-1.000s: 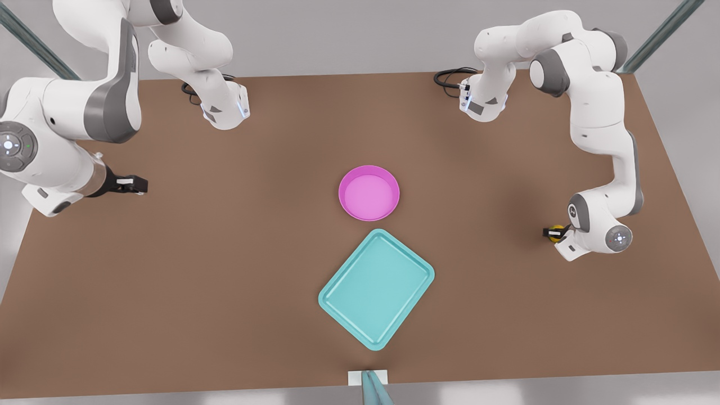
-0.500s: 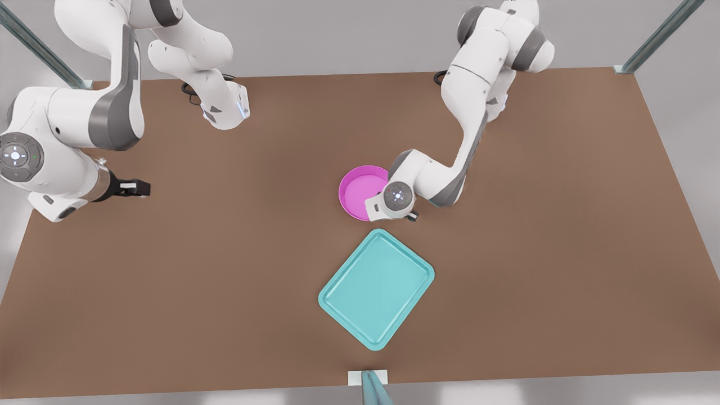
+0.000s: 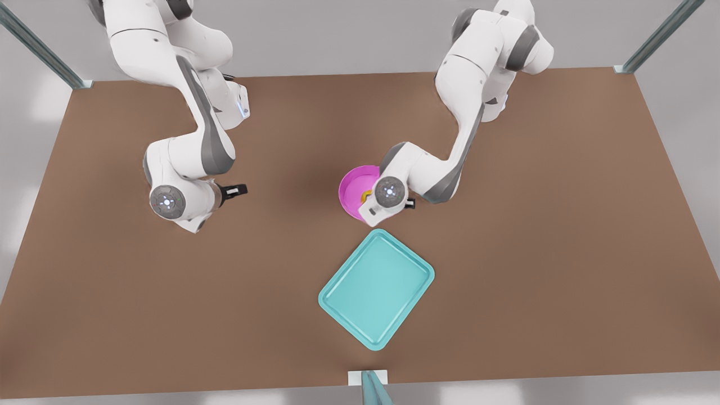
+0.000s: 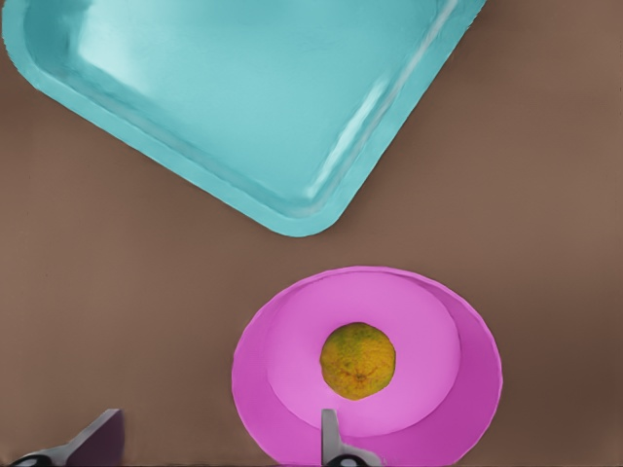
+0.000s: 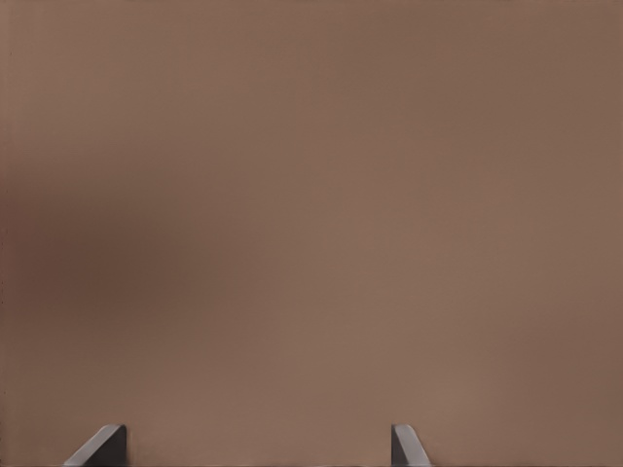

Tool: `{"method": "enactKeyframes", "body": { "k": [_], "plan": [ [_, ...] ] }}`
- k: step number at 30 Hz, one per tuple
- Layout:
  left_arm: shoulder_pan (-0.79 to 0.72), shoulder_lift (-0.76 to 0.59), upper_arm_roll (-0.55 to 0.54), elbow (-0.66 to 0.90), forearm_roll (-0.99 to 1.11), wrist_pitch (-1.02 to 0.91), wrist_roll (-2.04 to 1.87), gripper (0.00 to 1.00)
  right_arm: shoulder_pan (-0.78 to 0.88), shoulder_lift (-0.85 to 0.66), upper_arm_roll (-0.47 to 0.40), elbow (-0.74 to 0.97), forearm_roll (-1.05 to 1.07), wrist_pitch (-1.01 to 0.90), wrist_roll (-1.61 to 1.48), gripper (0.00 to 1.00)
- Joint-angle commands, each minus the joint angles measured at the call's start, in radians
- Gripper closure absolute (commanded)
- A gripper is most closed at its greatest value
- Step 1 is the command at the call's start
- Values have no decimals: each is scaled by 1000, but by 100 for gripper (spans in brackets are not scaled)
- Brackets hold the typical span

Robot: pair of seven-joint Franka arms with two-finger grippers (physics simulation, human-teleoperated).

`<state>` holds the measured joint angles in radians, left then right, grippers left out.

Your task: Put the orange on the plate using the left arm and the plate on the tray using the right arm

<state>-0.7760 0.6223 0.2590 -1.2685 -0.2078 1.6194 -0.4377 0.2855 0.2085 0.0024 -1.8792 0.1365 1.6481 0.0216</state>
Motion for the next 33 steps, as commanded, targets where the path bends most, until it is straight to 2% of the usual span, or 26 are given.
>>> {"method": "enactKeyframes", "body": {
  "k": [1,4,5,6,7,8,9,10,15,19,33],
  "plan": [
    [24,-30,181,135,-16,-441,134,0,70,28,37,-75,92,464,412,0],
    [41,-107,417,166,-18,-437,239,0,150,109,119,-93,92,646,721,0],
    [46,-121,437,167,-19,-437,292,0,162,109,120,-127,94,714,745,0],
    [244,-205,229,153,-1,-431,291,0,179,121,123,-161,133,800,756,0],
    [592,-283,-227,132,167,-402,287,0,181,138,159,-195,201,904,756,0],
    [679,-398,-366,-46,277,-225,301,0,181,134,182,-256,216,1024,755,0],
    [692,-466,-366,-134,275,-156,303,0,181,129,191,-291,239,1084,755,0],
    [692,-437,-368,-85,275,-226,298,0,181,127,195,-308,270,1101,753,0],
    [693,-435,-360,-57,281,-234,298,0,179,154,228,-310,380,1099,660,0],
    [690,-438,-362,-60,286,-228,290,0,179,215,240,-285,384,1099,564,0],
    [690,-444,-354,-69,291,-231,292,0,208,281,283,-250,384,1093,367,0]
  ]
}}
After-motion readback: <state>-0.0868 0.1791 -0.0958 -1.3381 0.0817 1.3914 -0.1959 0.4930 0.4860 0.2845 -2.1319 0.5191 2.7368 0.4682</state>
